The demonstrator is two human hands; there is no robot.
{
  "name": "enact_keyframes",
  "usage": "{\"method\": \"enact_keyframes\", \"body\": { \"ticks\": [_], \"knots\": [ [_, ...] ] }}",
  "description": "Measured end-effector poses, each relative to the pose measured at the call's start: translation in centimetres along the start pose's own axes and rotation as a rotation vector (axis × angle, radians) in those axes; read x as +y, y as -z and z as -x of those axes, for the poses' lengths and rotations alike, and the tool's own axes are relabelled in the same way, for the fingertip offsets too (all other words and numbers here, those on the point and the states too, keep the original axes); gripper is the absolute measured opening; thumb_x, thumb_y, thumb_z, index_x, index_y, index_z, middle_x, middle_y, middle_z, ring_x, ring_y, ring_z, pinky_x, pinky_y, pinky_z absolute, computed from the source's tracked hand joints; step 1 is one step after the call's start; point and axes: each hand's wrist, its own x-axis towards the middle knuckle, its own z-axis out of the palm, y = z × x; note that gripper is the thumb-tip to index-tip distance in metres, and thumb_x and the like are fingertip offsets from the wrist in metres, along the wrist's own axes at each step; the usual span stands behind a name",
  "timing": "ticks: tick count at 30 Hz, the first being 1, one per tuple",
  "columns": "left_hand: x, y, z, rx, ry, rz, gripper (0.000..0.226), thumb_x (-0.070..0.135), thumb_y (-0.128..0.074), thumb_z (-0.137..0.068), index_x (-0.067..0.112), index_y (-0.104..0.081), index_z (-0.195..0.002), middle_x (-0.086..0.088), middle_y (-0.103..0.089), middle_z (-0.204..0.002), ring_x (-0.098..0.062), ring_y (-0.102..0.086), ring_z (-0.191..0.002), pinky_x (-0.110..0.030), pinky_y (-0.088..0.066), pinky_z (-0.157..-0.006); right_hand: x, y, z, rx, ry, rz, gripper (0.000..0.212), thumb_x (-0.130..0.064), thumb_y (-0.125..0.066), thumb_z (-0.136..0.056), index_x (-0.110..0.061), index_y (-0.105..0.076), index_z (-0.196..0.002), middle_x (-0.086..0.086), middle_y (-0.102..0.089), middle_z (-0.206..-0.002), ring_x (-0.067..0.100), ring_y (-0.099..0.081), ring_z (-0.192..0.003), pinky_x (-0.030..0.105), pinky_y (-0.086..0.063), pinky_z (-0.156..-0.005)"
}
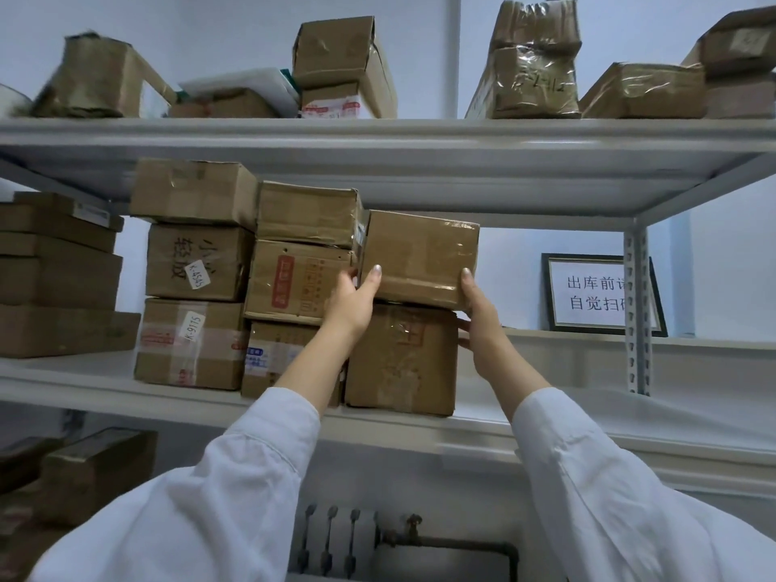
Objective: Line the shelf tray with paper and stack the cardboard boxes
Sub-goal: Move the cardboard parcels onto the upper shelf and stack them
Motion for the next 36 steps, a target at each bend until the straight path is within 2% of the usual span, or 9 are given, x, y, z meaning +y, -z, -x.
{"method": "enact_keyframes", "body": {
  "ticks": [3, 6, 11, 14, 17, 20, 24, 29, 36],
  "knots": [
    [-0.5, -0.1, 0.3, 0.082, 0.033, -0.014, 0.063, 0.046, -0.037, -0.097, 0.006, -0.029, -0.145, -0.011, -0.033, -0.150, -0.027, -0.029, -0.139, -0.036, -0.025, -0.111, 0.8, -0.5, -0.5, 0.010, 0.020, 0.022, 0.030, -0.041, -0.033, -0.100, -0.022, -0.050, -0.117, -0.011, -0.058, -0.102, 0.005, -0.054, -0.093, 0.022, -0.042, -0.075],
    [-1.0, -0.1, 0.2, 0.137, 0.043, -0.061, 0.055, 0.043, -0.035, -0.098, -0.002, -0.048, -0.129, -0.019, -0.048, -0.135, -0.033, -0.044, -0.125, -0.039, -0.035, -0.101, 1.5, -1.1, -1.1, 0.058, 0.065, 0.136, 0.056, -0.059, -0.032, -0.094, -0.022, -0.050, -0.134, -0.004, -0.056, -0.132, 0.015, -0.050, -0.122, 0.037, -0.039, -0.105],
    [-1.3, 0.1, -0.2, 0.232, 0.000, -0.192, 0.052, 0.039, -0.047, -0.095, -0.012, -0.056, -0.106, -0.030, -0.059, -0.110, -0.041, -0.054, -0.105, -0.037, -0.040, -0.068, 1.8, -1.4, -1.6, 0.154, 0.017, 0.254, 0.062, -0.063, -0.038, -0.090, -0.013, -0.058, -0.119, 0.005, -0.062, -0.121, 0.025, -0.055, -0.113, 0.044, -0.043, -0.101],
    [-1.8, 0.4, -0.6, 0.282, -0.017, -0.240, 0.045, 0.039, -0.055, -0.091, -0.002, -0.065, -0.106, -0.025, -0.066, -0.103, -0.039, -0.059, -0.102, -0.034, -0.045, -0.072, 1.8, -1.6, -1.7, 0.192, -0.010, 0.309, 0.064, -0.065, -0.040, -0.088, -0.017, -0.052, -0.129, 0.003, -0.059, -0.127, 0.025, -0.053, -0.118, 0.046, -0.043, -0.102],
    [-2.1, 0.5, -1.0, 0.291, -0.010, -0.238, 0.039, 0.041, -0.058, -0.089, 0.008, -0.070, -0.106, -0.020, -0.070, -0.096, -0.037, -0.061, -0.103, -0.029, -0.043, -0.071, 1.5, -1.8, -1.7, 0.197, 0.003, 0.351, 0.057, -0.060, -0.038, -0.091, -0.015, -0.058, -0.120, 0.002, -0.062, -0.120, 0.024, -0.056, -0.113, 0.045, -0.045, -0.098],
    [-2.2, 0.5, -1.2, 0.296, -0.003, -0.220, 0.038, 0.041, -0.059, -0.088, 0.011, -0.069, -0.110, -0.018, -0.070, -0.099, -0.035, -0.059, -0.107, -0.028, -0.043, -0.073, 1.6, -1.8, -1.7, 0.179, 0.013, 0.363, 0.049, -0.053, -0.036, -0.095, -0.014, -0.061, -0.108, 0.002, -0.064, -0.109, 0.024, -0.057, -0.105, 0.044, -0.046, -0.096],
    [-2.3, 0.4, -0.8, 0.329, -0.047, -0.217, 0.042, 0.034, -0.059, -0.090, 0.007, -0.060, -0.123, -0.009, -0.064, -0.118, -0.026, -0.053, -0.119, -0.028, -0.042, -0.086, 2.1, -1.5, -1.6, 0.112, 0.002, 0.307, 0.041, -0.047, -0.038, -0.096, -0.020, -0.061, -0.117, -0.001, -0.063, -0.117, 0.021, -0.056, -0.111, 0.041, -0.044, -0.100],
    [-2.7, -0.2, -0.1, 0.347, -0.098, -0.144, 0.035, 0.028, -0.060, -0.090, 0.008, -0.059, -0.119, -0.004, -0.065, -0.111, -0.015, -0.056, -0.099, -0.022, -0.039, -0.076, 3.5, -1.0, -1.2, 0.089, -0.032, 0.215, 0.076, -0.063, -0.046, -0.076, -0.021, -0.043, -0.139, 0.000, -0.049, -0.142, 0.020, -0.046, -0.130, 0.044, -0.038, -0.109],
    [-4.4, -1.3, 0.9, 0.360, -0.028, -0.080, 0.037, 0.026, -0.058, -0.090, 0.012, -0.053, -0.124, -0.004, -0.058, -0.123, -0.019, -0.053, -0.112, -0.025, -0.038, -0.083, 4.8, -0.1, 0.1, 0.013, -0.037, 0.207, 0.085, -0.064, -0.054, -0.068, -0.018, -0.043, -0.139, 0.003, -0.049, -0.142, 0.019, -0.046, -0.130, 0.042, -0.037, -0.110]
  ]
}}
